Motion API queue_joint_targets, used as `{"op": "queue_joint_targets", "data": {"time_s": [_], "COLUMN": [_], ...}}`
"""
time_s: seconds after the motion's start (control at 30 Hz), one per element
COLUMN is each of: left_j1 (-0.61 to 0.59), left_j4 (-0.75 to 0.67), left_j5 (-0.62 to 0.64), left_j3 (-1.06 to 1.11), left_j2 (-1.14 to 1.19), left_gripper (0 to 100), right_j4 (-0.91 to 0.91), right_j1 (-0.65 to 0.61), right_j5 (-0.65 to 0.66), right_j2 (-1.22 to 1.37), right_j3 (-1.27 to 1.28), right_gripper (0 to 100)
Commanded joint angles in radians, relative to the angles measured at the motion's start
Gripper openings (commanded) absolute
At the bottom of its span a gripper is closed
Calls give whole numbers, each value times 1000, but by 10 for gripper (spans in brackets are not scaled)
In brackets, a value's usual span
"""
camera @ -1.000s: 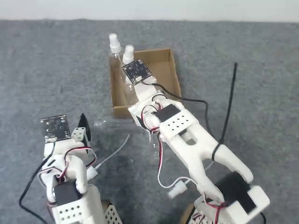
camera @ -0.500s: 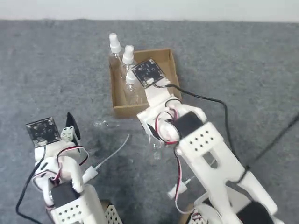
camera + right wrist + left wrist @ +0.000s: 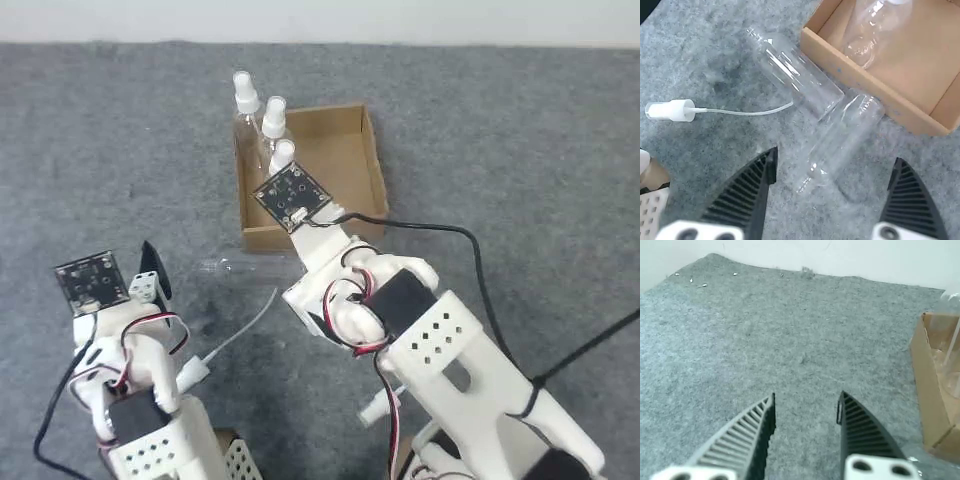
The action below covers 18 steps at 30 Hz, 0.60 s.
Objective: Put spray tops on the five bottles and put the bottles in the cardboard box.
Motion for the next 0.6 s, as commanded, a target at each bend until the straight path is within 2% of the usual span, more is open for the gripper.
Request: {"op": "queue_joint_targets", "data": {"time_s": [0.0, 0.27, 0.57], "left_j1": [-3, -3, -3], "left_j4": [-32, -32, -32], "left_j5": [11, 11, 9], "left_j3": [-8, -8, -8], "left_j2": [2, 2, 2], "left_gripper": [188, 188, 188], "right_j4": [1, 5, -54], "right_j1": [10, 67, 76], "right_j5": [-11, -157, -209], "right_j2": [70, 337, 456], "right_j3": [-52, -180, -181], "right_gripper": [285, 285, 285]}}
